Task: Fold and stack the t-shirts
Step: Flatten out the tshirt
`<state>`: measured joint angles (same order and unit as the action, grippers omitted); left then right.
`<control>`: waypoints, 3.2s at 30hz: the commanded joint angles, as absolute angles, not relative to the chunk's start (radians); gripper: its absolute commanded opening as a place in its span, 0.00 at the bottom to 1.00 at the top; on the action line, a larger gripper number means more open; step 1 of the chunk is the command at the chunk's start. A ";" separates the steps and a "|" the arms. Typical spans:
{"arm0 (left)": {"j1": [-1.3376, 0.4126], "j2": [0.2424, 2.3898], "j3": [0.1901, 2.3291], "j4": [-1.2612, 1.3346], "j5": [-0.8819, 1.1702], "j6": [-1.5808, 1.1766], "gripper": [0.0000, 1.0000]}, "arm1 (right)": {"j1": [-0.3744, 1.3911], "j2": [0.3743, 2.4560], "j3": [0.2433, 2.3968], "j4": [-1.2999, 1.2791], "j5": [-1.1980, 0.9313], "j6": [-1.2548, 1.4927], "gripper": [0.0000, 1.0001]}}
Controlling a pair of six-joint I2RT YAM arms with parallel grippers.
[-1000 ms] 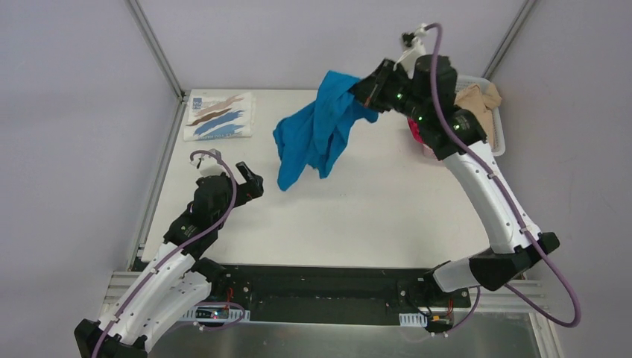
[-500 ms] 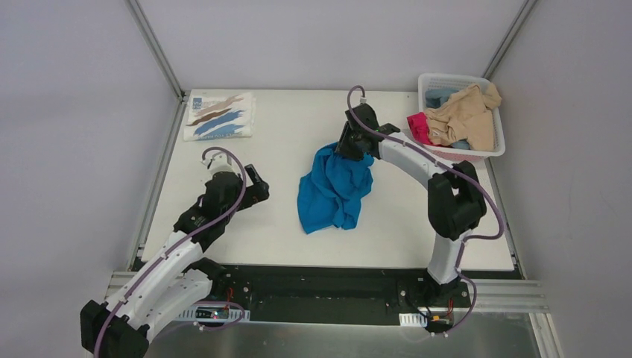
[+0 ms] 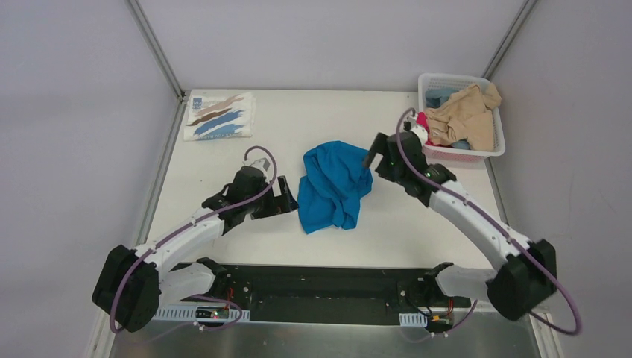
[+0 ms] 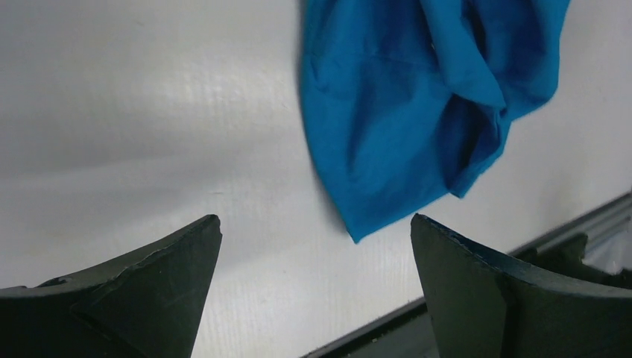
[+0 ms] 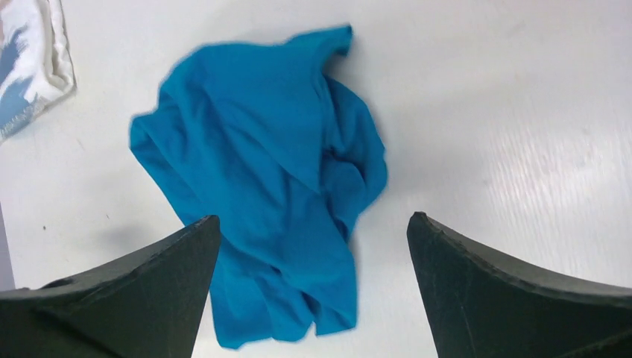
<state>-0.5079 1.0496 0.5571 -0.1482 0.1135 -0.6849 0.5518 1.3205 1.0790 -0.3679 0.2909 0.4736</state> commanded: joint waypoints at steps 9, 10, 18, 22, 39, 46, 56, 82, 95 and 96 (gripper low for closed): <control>-0.696 1.317 0.551 0.121 0.278 -0.748 0.83 | 0.548 1.103 0.602 -0.165 -0.142 0.640 0.99; -0.702 1.340 0.551 0.138 0.273 -0.755 0.79 | 0.549 1.117 0.580 -0.128 -0.165 0.653 0.98; -0.734 1.482 0.601 0.171 0.209 -0.762 0.51 | 0.561 1.241 0.550 -0.005 -0.218 0.661 0.82; -0.738 1.512 0.620 0.168 0.183 -0.748 0.00 | 0.564 1.299 0.533 0.037 -0.186 0.663 0.72; -0.739 1.367 0.621 0.075 -0.045 -0.751 0.00 | 0.663 1.422 0.562 0.008 0.092 0.640 0.00; -0.738 1.212 0.649 -0.052 -0.306 -0.727 0.00 | 0.645 1.252 0.643 -0.212 0.409 0.587 0.00; -0.518 1.106 0.883 -0.176 -0.476 -0.620 0.00 | 0.401 1.052 0.907 -0.310 0.483 0.370 0.00; -0.479 0.860 1.492 -0.259 -0.729 -0.178 0.00 | 0.326 0.876 1.615 -0.510 0.293 0.084 0.00; -0.479 0.891 1.520 -0.266 -0.958 -0.099 0.00 | 0.326 0.792 1.415 -0.717 -0.069 0.277 0.00; -0.479 0.899 1.539 -0.265 -0.976 -0.081 0.00 | 0.326 0.766 1.385 -0.701 -0.112 0.289 0.00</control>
